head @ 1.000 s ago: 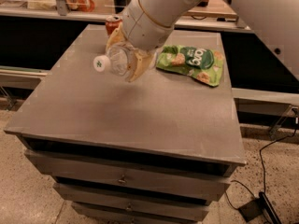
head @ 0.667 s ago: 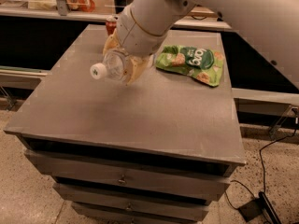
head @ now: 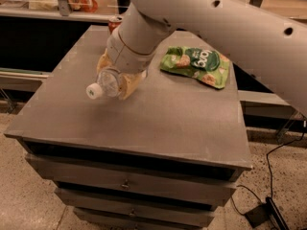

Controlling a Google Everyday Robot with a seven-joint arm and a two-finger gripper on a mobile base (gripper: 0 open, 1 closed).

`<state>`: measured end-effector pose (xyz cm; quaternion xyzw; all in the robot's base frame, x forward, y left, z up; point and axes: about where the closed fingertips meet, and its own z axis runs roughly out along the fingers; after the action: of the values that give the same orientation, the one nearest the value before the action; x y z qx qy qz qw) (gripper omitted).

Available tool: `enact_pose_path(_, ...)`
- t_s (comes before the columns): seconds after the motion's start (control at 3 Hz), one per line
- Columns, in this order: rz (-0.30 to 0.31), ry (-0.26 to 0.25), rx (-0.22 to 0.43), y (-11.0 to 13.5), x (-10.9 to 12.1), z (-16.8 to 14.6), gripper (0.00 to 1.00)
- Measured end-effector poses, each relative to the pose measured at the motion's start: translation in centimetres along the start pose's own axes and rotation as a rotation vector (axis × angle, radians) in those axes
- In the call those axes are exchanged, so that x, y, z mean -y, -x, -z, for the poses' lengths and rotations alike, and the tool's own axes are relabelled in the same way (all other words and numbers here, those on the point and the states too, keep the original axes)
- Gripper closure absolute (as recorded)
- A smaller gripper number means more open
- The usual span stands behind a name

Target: Knock blue plastic bottle over

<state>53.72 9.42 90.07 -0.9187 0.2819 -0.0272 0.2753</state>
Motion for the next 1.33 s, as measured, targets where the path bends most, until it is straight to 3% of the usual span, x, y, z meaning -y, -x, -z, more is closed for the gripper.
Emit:
enact_pose_path(0.33, 0.018, 0.034, 0.011, 0.6, -0.1, -1.6, 1.0)
enact_pose_path(0.67, 0.028, 0.104, 0.02, 0.8, -0.7, -3.3, 0.93)
enact_pose_path(1.33, 0.019, 0.172, 0.026, 0.4, -1.3, -4.4, 0.46)
